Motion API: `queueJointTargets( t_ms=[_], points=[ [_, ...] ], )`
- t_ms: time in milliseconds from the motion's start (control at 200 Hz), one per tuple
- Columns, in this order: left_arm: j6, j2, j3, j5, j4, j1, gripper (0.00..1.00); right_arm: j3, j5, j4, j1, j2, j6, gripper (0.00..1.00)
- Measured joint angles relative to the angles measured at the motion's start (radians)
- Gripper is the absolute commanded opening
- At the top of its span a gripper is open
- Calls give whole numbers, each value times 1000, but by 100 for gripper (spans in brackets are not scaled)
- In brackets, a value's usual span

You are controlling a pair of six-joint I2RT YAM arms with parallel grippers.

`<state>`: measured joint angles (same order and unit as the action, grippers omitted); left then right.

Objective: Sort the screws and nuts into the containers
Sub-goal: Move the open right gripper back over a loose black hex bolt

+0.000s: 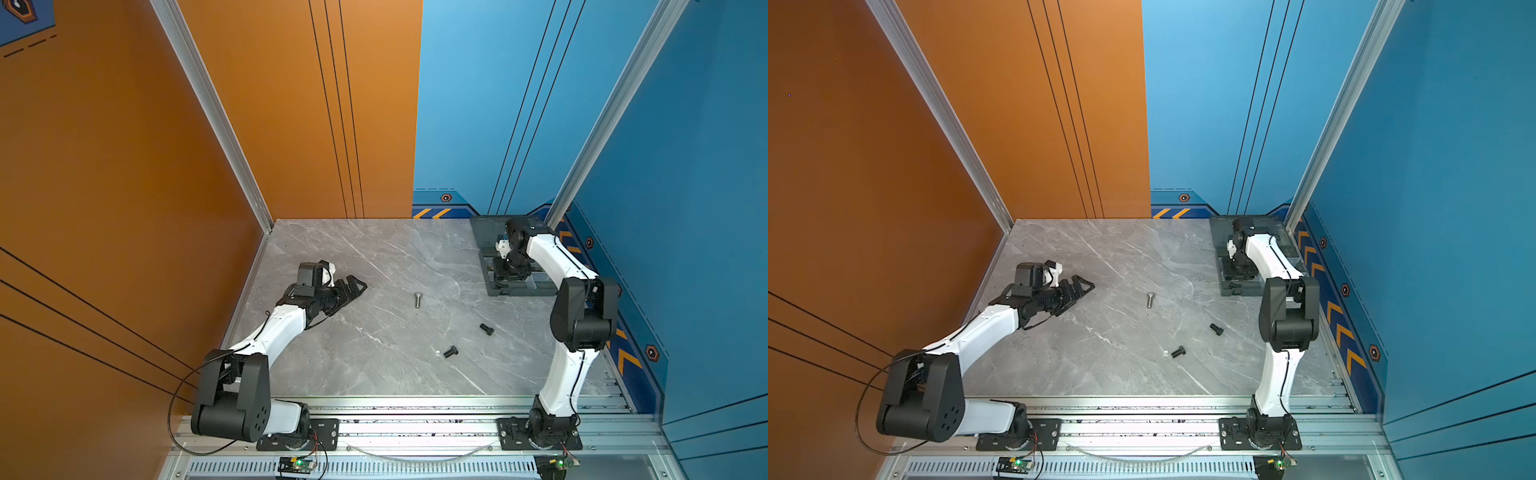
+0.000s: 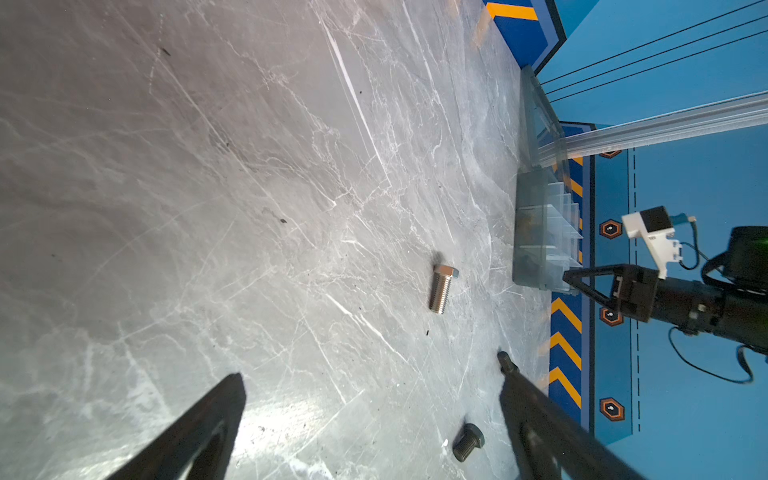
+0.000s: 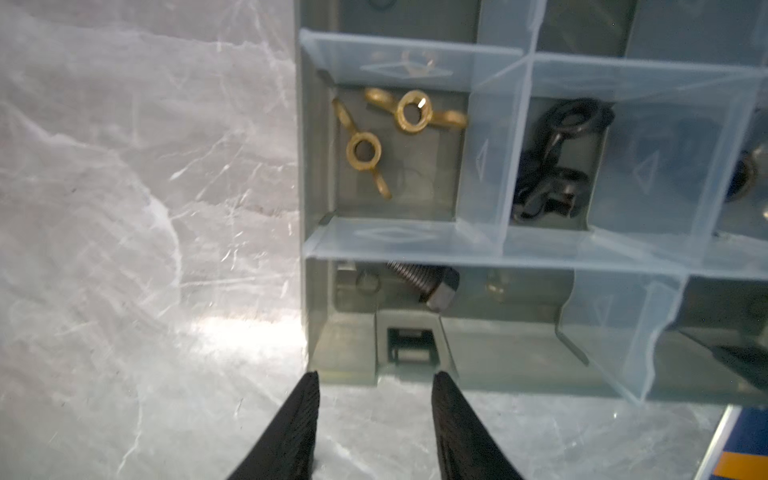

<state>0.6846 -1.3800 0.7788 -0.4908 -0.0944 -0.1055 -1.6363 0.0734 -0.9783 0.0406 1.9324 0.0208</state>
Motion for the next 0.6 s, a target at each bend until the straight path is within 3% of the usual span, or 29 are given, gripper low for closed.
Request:
queueJointTargets(
  t_ms=[260,415,601],
  points=[
    [0,0,1,0,0,0,98,233,104,-17,95,-189,-7,52],
    [0,0,2,0,0,0,98,395,124,-26,146,-212,-30,53],
    [0,-4,2,-8,1,0,98,462,124,-28,170,-213,-53,53]
  ],
)
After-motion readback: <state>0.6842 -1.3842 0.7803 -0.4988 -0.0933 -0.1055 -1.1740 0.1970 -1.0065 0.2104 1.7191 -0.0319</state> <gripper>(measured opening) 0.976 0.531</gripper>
